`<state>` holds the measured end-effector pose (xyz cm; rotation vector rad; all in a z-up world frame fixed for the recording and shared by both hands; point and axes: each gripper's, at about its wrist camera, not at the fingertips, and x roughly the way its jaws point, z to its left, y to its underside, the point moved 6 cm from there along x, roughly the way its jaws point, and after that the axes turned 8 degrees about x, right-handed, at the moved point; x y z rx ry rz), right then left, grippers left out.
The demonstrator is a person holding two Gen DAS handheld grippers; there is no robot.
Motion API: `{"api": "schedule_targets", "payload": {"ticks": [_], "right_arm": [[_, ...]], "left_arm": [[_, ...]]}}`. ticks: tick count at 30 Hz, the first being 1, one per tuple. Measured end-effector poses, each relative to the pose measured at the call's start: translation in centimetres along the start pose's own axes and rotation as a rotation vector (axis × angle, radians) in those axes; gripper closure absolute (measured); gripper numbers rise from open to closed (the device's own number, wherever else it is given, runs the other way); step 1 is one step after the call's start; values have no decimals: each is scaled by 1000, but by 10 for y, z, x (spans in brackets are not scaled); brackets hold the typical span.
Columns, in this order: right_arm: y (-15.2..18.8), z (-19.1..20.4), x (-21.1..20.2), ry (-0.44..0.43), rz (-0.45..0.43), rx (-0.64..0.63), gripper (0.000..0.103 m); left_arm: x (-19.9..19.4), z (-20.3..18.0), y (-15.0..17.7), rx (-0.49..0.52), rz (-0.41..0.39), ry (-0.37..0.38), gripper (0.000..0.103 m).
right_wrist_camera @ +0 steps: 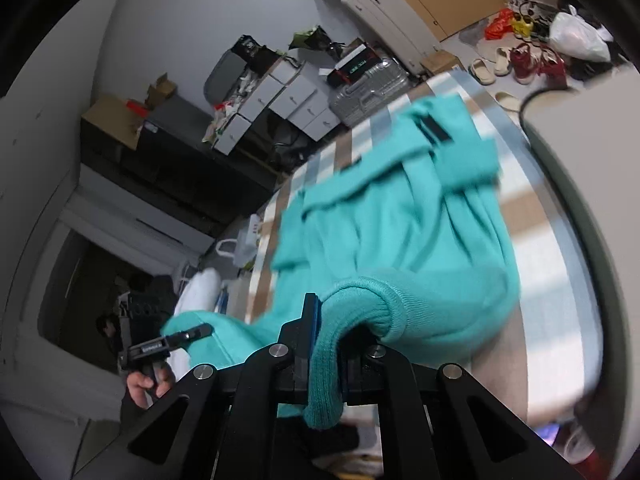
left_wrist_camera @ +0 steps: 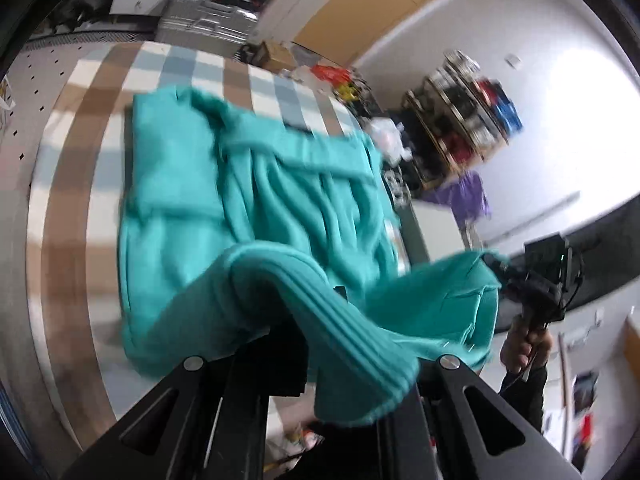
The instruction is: Fold large clothes
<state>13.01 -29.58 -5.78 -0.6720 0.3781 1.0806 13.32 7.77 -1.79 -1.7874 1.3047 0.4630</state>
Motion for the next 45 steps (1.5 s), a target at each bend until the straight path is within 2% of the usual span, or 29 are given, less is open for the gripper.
{"api": "schedule_targets", "payload": {"ticks": [3, 5, 9, 11, 13, 15, 17, 19, 20, 21, 23, 24, 25, 29, 30, 33, 36, 39, 41, 43, 44, 45], "right_arm": [[-60, 0, 28, 86, 28, 51, 95], [-94, -10, 49, 127, 47, 111, 95], [-148, -43, 101, 198, 94, 243, 95], [-169, -59, 131, 181, 110, 295, 95], [-181, -72, 151, 160, 84, 313, 95], [-184, -88, 172, 138, 102, 328, 92], [-179, -104, 183, 98, 105, 369, 91], [-172, -107, 181, 4, 101, 363, 84], [-169, -104, 174, -41, 88, 324, 72], [-169, -100, 169, -60, 86, 275, 51], [-163, -86, 152, -54, 95, 76, 30], [-161, -85, 144, -13, 74, 35, 27], [-161, -85, 137, 14, 58, 12, 27], [-158, -78, 107, 66, -22, -73, 24], [-156, -74, 103, 107, -49, -129, 19], [-151, -65, 104, 207, -95, -287, 17], [-150, -71, 124, 255, -67, -331, 17], [-149, -76, 146, 251, -27, -315, 17], [-145, -78, 155, 275, -11, -337, 19], [-140, -74, 160, 281, 4, -382, 35], [-139, -75, 159, 321, -4, -408, 46], [-137, -75, 159, 371, -14, -435, 68]], "left_arm": [[8, 31, -48, -101, -18, -9, 97], [22, 51, -68, -158, 7, 0, 97], [59, 95, -84, -271, 28, 4, 97], [67, 103, -87, -299, 8, 25, 97], [86, 119, -84, -341, 47, 42, 93], [96, 127, -77, -360, 77, 38, 91], [86, 122, -74, -325, 57, 40, 91], [76, 111, -69, -249, 40, 20, 86], [68, 105, -65, -224, 24, 11, 73], [59, 101, -62, -202, 1, 1, 45], [43, 101, -61, -183, -51, -50, 14], [34, 103, -60, -176, -84, -62, 14], [29, 108, -62, -169, -85, -80, 14], [34, 125, -57, -138, -49, -143, 14], [38, 130, -54, -148, -41, -140, 14], [57, 139, -62, -163, -38, -114, 14], [66, 138, -70, -119, -31, -142, 14], [85, 126, -68, -37, 56, -118, 14], [88, 124, -66, 2, 74, -147, 16], [85, 121, -65, 25, 53, -166, 36], [82, 122, -64, 34, 45, -178, 58], [78, 123, -63, 38, 36, -189, 88]]}}
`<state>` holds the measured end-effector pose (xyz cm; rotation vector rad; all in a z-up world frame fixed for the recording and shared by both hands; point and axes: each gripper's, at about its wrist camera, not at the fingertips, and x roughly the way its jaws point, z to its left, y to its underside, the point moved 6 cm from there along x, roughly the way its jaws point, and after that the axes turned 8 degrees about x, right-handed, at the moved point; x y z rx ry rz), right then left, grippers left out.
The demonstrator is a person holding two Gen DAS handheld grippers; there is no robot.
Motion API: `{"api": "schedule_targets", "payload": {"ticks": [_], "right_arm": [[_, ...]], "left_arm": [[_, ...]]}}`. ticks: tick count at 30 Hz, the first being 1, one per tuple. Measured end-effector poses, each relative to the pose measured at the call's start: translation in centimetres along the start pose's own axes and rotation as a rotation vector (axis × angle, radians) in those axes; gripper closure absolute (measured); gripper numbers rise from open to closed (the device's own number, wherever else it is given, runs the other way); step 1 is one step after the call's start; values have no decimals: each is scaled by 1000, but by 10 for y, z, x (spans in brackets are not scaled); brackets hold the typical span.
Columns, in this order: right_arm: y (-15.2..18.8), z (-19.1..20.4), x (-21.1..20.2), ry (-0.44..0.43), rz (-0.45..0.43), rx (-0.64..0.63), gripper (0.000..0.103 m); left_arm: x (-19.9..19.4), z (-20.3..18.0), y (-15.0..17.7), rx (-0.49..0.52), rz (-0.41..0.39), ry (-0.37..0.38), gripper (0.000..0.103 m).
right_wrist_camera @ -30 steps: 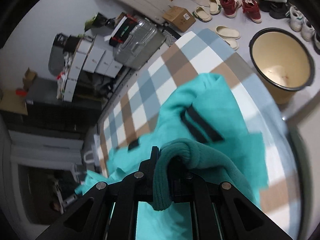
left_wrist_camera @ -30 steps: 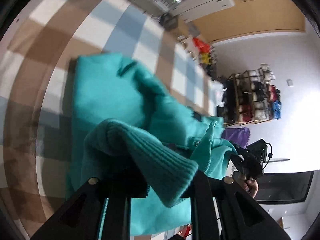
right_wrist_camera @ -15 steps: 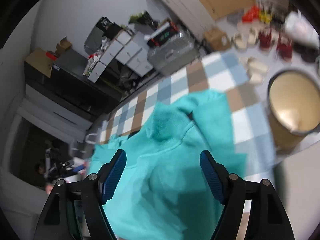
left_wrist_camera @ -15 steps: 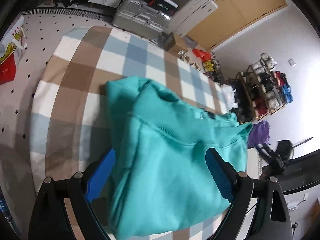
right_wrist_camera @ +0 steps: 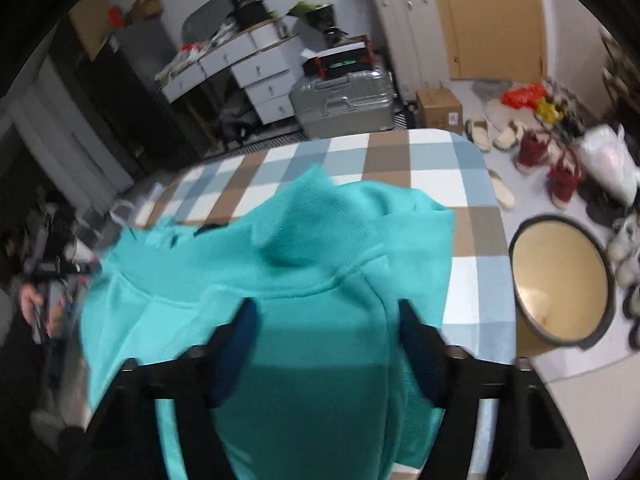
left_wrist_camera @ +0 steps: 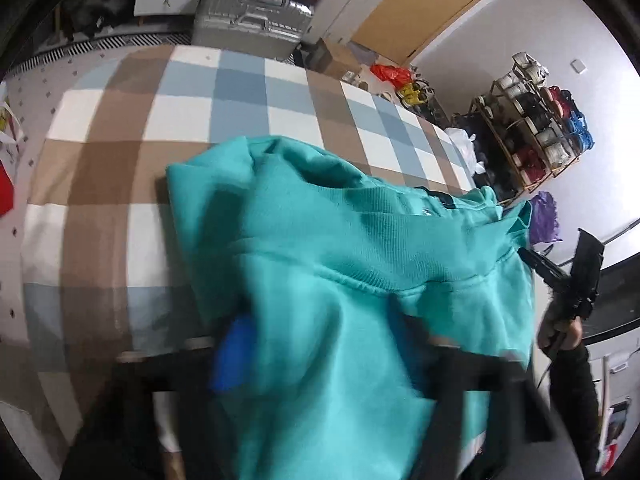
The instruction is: Fold large clothes
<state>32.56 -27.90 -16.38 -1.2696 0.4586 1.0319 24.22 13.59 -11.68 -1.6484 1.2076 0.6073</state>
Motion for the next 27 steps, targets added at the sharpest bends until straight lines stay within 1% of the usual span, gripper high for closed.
{"api": "schedule_targets", "payload": {"ticks": [1, 2, 3, 4, 7, 9, 10, 12, 14, 15, 17, 18, 19, 20, 22, 24, 25, 27], "right_arm": [[2, 0, -1, 22, 4, -6, 81], [3, -1, -3, 24, 2, 6, 87], [4, -1, -11, 9, -18, 25, 88], [3, 1, -20, -2, -44, 26, 89], [4, 11, -48, 0, -125, 0, 90], [4, 20, -62, 18, -165, -36, 90], [2, 24, -67, 27, -189, -47, 90], [-4, 27, -71, 48, -221, -47, 91], [-14, 28, -75, 61, -257, -36, 91], [-20, 27, -78, 69, -285, -14, 92], [-32, 21, -81, 76, -337, 38, 94], [-38, 17, -79, 77, -354, 58, 94], [-43, 9, -75, 103, -368, 82, 94], [-45, 4, -69, 116, -358, 101, 94], [-48, -16, -45, 169, -303, 146, 94], [-43, -37, -13, 216, -217, 200, 94], [-40, -43, 2, 246, -186, 206, 94], [-32, -54, 37, 309, -73, 197, 95]], "left_arm": [[-2, 1, 2, 4, -7, 4, 91], [-6, 0, 4, 15, -27, 13, 91], [-13, -3, 6, 39, -54, 2, 91], [-20, -7, 9, 65, -75, -29, 91], [-35, -24, 15, 127, -129, -56, 91], [-42, -33, 14, 162, -155, -61, 91], [-48, -39, 12, 185, -185, -56, 91], [-59, -47, 3, 212, -255, -78, 91], [-69, -51, -7, 213, -306, -73, 91], [-72, -50, -13, 203, -333, -86, 91], [-71, -43, -22, 188, -351, -97, 91], [-70, -32, -29, 164, -364, -124, 91], [-65, -25, -30, 149, -357, -121, 91], [-54, -9, -34, 110, -332, -124, 91], [-29, 13, -33, 53, -278, -128, 91], [-3, 32, -29, -4, -234, -145, 91], [9, 39, -26, -30, -207, -146, 91], [28, 48, -21, -70, -175, -145, 91]]}}
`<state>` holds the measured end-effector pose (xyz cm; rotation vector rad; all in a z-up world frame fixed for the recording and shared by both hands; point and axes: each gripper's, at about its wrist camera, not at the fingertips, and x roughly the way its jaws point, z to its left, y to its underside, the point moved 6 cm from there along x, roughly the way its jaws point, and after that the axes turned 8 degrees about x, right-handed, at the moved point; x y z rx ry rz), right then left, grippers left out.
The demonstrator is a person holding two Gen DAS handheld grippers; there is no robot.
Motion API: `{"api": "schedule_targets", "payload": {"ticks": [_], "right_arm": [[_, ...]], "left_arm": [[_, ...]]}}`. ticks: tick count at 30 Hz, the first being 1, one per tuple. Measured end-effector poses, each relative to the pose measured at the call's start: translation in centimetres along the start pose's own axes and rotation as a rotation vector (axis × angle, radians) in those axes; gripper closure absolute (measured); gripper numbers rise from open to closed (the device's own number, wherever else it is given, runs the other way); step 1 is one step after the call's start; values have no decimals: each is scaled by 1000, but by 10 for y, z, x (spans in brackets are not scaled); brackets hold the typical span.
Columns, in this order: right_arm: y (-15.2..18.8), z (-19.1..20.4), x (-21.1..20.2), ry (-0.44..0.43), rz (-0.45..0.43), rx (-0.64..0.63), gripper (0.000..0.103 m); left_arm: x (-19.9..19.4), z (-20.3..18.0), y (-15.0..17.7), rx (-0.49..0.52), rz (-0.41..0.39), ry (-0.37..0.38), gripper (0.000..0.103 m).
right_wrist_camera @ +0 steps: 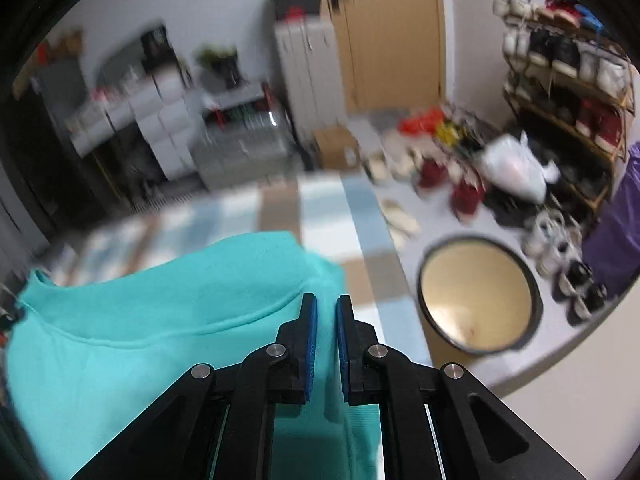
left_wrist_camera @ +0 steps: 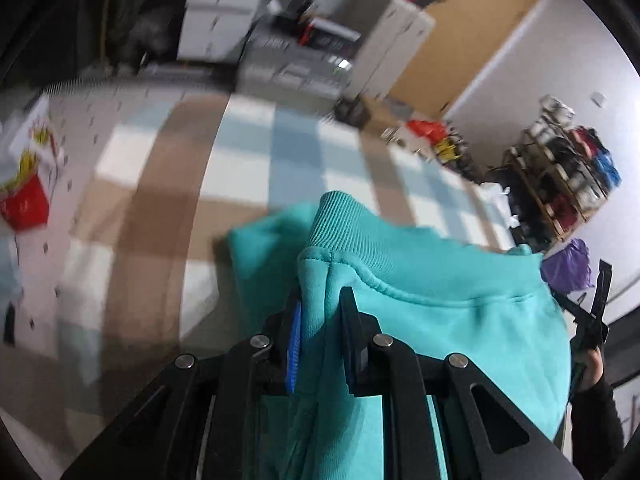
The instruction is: Fold large clothes
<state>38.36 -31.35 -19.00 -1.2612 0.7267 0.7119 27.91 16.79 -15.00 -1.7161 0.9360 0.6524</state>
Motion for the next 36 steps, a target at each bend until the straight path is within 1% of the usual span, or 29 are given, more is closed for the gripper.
{"api": "schedule_targets", "payload": {"ticks": [1, 2, 3, 4, 5, 6, 7, 8, 9, 10, 11, 12, 13, 14, 15, 17, 18, 20, 21, 22, 23, 24, 25, 26, 27, 29, 31, 32, 36], "right_arm": [[4, -1, 13, -17, 51, 19, 95], [6, -4, 19, -37, 74, 36, 95], [5, -6, 18, -48, 54, 48, 94], [3, -8, 15, -50, 44, 52, 92], [2, -10, 11, -73, 41, 59, 86], [3, -13, 7, -113, 47, 66, 85], [5, -18, 0, -140, 54, 72, 82], [8, -24, -9, -152, 53, 82, 68], [10, -29, -16, -176, 49, 95, 47], [15, -35, -27, -225, 45, 107, 39], [19, -39, -35, -253, 41, 112, 31], [32, -42, -49, -286, 44, 105, 31], [40, -42, -54, -308, 53, 90, 31], [51, -42, -60, -331, 63, 67, 31], [65, -42, -64, -342, 79, 51, 31], [90, -38, -64, -381, 145, 47, 31], [104, -36, -63, -395, 176, 51, 31], [122, -28, -64, -426, 203, 51, 31], [130, -22, -66, -441, 213, 33, 31], [136, -16, -67, -432, 213, 6, 31], [142, -8, -70, -413, 196, -39, 39], [143, -3, -72, -402, 190, -63, 57], [147, 3, -74, -379, 187, -82, 66], [149, 6, -77, -385, 196, -67, 77], [152, 6, -79, -385, 199, -55, 79], [158, 7, -88, -358, 178, -70, 81], [167, 4, -100, -339, 169, -76, 82], [171, 1, -104, -340, 173, -68, 82], [204, -18, -129, -373, 212, -44, 82]], "left_arm": [[4, 2, 1, -15, 5, 4, 91], [3, 3, 0, -30, -1, 11, 90], [2, 5, -2, -55, 1, 17, 87], [-2, 5, -3, -63, 13, 22, 87], [-6, 4, -3, -63, 23, 22, 87], [-11, 3, -4, -57, 42, 7, 84], [-17, 2, -3, -54, 53, -1, 82], [-28, 2, -2, -63, 51, 2, 78], [-36, 1, 1, -73, 35, 16, 72], [-44, 2, 6, -88, 10, 45, 67], [-53, 4, 12, -118, -7, 67, 49], [-59, 6, 23, -164, 4, 80, 30], [-59, 6, 30, -179, 16, 98, 27], [-60, 3, 40, -183, 35, 129, 27], [-58, -2, 52, -166, 75, 145, 27], [-47, -15, 71, -121, 162, 145, 27], [-38, -23, 86, -85, 221, 145, 27], [-25, -34, 109, -55, 314, 137, 27], [-22, -41, 118, -42, 335, 126, 27], [-22, -45, 123, -23, 333, 115, 29], [-22, -52, 127, 26, 317, 79, 39], [-22, -58, 129, 84, 310, 29, 67], [-21, -63, 133, 97, 322, 25, 75], [-22, -63, 136, 76, 322, 31, 76], [-23, -62, 138, 45, 323, 35, 80], [-27, -58, 145, -6, 330, 60, 84], [-32, -57, 158, -12, 351, 72, 86], [-35, -56, 162, -15, 351, 76, 86], [-61, -62, 198, -23, 368, 138, 87]]}}
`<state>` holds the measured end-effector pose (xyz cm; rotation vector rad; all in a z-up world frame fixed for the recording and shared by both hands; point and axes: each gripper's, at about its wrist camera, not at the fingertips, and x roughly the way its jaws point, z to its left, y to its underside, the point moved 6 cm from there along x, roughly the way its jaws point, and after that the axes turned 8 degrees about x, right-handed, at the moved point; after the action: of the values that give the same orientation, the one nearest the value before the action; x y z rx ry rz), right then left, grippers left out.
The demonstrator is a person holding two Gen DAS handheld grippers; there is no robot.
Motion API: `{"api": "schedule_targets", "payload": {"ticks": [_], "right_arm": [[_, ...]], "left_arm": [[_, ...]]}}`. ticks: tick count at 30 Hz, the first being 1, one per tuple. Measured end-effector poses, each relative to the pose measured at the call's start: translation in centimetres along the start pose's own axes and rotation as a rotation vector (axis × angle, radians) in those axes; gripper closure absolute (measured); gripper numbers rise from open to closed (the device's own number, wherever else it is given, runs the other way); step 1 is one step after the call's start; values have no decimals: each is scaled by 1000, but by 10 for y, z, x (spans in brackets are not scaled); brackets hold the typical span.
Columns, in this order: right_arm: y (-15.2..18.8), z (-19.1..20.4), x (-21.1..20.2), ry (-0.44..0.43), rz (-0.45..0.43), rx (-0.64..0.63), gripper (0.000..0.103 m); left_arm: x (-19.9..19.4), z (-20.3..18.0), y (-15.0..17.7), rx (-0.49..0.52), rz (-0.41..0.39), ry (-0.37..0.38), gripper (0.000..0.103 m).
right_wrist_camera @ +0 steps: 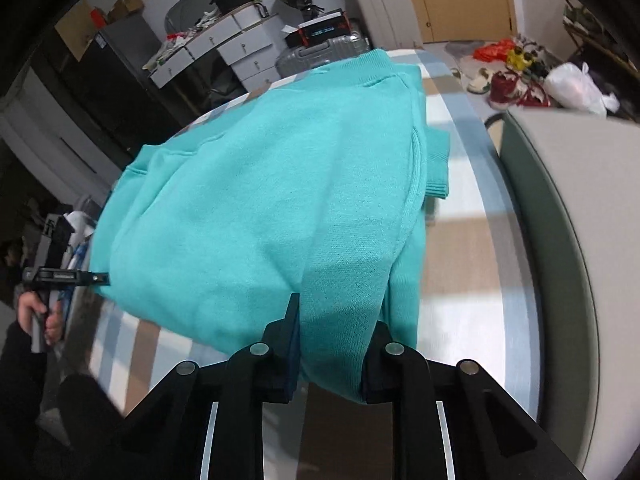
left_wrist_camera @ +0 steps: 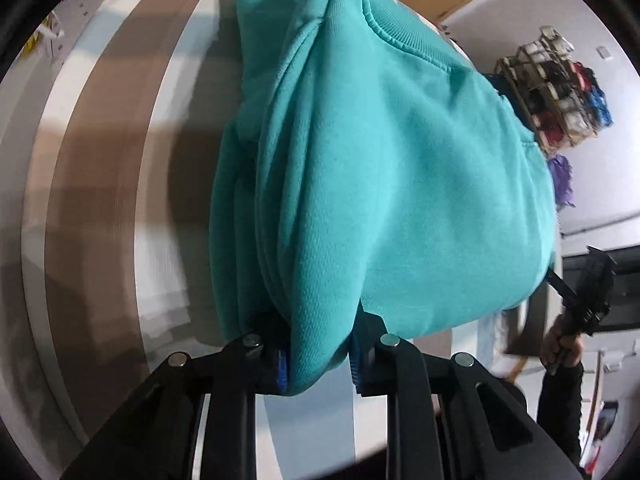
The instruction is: Fold large clothes
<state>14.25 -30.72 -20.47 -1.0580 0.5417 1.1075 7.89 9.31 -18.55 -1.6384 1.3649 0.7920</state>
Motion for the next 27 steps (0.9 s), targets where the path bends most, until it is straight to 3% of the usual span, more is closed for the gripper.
{"api": "schedule_targets", "payload": {"ticks": [4, 7, 9, 10, 12, 13, 15, 16, 17, 20, 23, 24, 25, 26, 27], "right_arm": [[47, -2, -25, -14, 67, -9, 82], [72, -4, -41, -16, 115, -14, 76], [73, -8, -57, 28, 52, -33, 63], [69, -10, -67, 39, 3, -34, 62], [58, -10, -91, 40, -95, -31, 41], [50, -11, -103, 38, -151, -26, 35], [37, -5, -122, 27, -259, -42, 23], [24, 1, -125, 19, -290, -68, 20], [15, 4, -122, 19, -298, -85, 15], [-25, 14, -90, 37, -262, -92, 14], [-55, 17, -44, 86, -190, -114, 14], [-51, 17, -34, 110, -162, -124, 15], [-58, 16, -19, 139, -132, -137, 16], [-60, 13, -10, 161, -117, -141, 17], [-61, 8, -1, 181, -95, -138, 27]], "left_arm": [[-19, -9, 54, 11, 16, 66, 87], [-29, 2, 63, -27, 50, 16, 77], [-44, 15, 47, -45, 18, -41, 75], [-56, 15, 40, -23, -19, -65, 75], [-80, 8, 27, 37, -108, -94, 72], [-90, 4, 17, 59, -144, -91, 66], [-103, -3, -11, 66, -221, -80, 23], [-106, -7, -21, 78, -256, -79, 20], [-105, -6, -21, 98, -267, -83, 20], [-78, -1, -59, 124, -213, -88, 20], [-50, 7, -67, 97, -140, -40, 20], [-40, 10, -72, 85, -120, -24, 23], [-31, 12, -72, 77, -99, -1, 30], [-26, 9, -69, 68, -76, 18, 48], [-25, 7, -69, 91, -59, 14, 56]]}}
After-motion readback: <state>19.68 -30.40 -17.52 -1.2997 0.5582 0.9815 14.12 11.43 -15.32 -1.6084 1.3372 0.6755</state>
